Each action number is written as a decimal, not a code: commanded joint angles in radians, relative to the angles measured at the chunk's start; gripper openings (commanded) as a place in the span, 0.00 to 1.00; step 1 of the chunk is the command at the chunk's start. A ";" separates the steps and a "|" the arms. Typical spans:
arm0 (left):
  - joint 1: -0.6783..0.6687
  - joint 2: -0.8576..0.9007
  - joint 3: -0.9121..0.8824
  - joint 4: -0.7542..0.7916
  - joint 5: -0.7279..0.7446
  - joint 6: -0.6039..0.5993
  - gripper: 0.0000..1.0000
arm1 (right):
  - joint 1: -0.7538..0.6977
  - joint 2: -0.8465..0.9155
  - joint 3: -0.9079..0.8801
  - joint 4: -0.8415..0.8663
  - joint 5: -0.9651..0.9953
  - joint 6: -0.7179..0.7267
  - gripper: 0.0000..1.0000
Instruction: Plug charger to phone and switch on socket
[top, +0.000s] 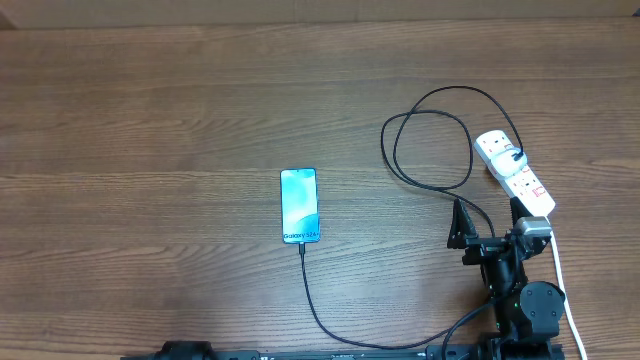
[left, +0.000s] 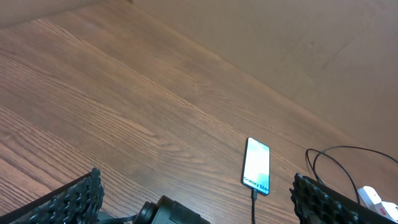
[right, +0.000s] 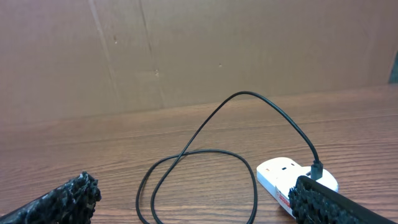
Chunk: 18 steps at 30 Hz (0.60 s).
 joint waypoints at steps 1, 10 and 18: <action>0.004 -0.007 0.002 0.000 -0.007 -0.016 1.00 | -0.006 -0.010 -0.010 0.003 0.010 0.003 1.00; 0.004 -0.007 -0.005 0.029 -0.014 -0.029 1.00 | -0.006 -0.010 -0.010 0.003 0.010 0.003 1.00; 0.062 -0.007 -0.294 0.363 0.003 0.006 1.00 | -0.006 -0.010 -0.010 0.003 0.010 0.004 1.00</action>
